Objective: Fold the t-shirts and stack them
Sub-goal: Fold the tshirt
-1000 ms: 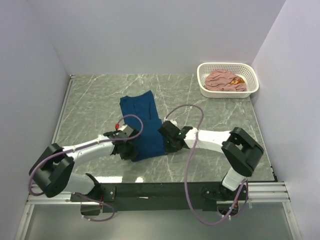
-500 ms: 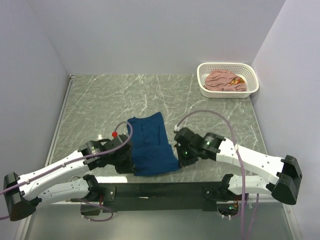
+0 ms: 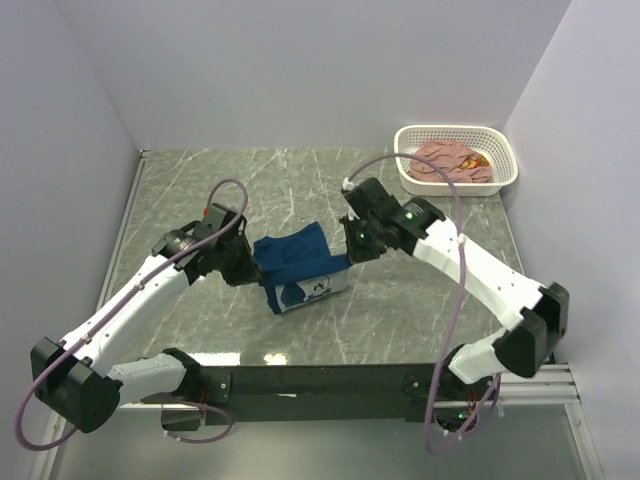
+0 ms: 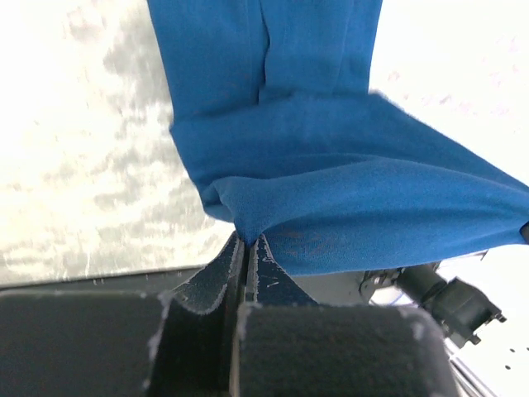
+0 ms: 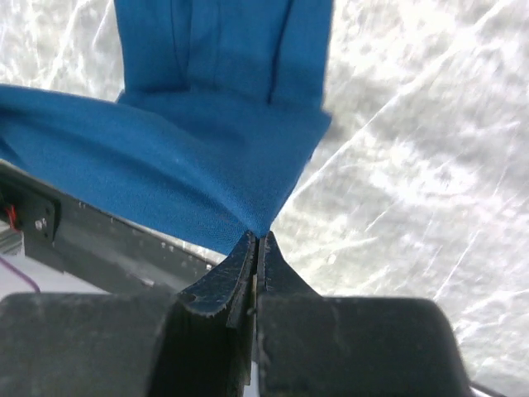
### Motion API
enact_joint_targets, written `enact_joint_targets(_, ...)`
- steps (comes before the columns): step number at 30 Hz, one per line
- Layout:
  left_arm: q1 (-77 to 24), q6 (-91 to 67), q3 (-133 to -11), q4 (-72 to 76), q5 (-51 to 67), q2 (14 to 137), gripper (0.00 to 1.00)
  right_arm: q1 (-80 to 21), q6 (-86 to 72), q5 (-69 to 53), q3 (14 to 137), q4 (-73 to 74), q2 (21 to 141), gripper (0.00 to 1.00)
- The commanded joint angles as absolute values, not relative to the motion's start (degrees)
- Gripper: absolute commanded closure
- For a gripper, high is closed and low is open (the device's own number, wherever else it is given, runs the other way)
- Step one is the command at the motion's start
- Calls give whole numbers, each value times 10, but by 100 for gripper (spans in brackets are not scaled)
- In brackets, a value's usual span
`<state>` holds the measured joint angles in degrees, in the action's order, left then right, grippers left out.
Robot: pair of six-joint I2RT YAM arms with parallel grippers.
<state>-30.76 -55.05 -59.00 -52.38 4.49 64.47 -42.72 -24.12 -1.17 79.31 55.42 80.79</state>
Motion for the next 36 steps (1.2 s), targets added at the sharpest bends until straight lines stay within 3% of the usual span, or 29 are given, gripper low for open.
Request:
enact_joint_targets(1, -264, -486, -618, -518, 42, 658, 99, -398, -186, 11, 866, 574, 840, 100)
enact_joint_targets(13, -142, -422, -633, -430, 61, 778, 99, -343, -152, -12, 1019, 540, 1034, 100)
enact_joint_targets(28, -123, -386, -663, -315, 9, 974, 96, -308, -175, -44, 1085, 474, 1214, 100)
enact_joint_targets(32, -123, -385, -662, -297, 7, 978, 82, -304, -182, -44, 1085, 463, 1218, 98)
enact_joint_targets(33, -123, -384, -662, -294, 7, 976, 75, -302, -183, -41, 1085, 461, 1215, 97)
enact_joint_targets(36, -123, -380, -665, -289, 4, 966, 68, -301, -191, -36, 1081, 452, 1201, 90)
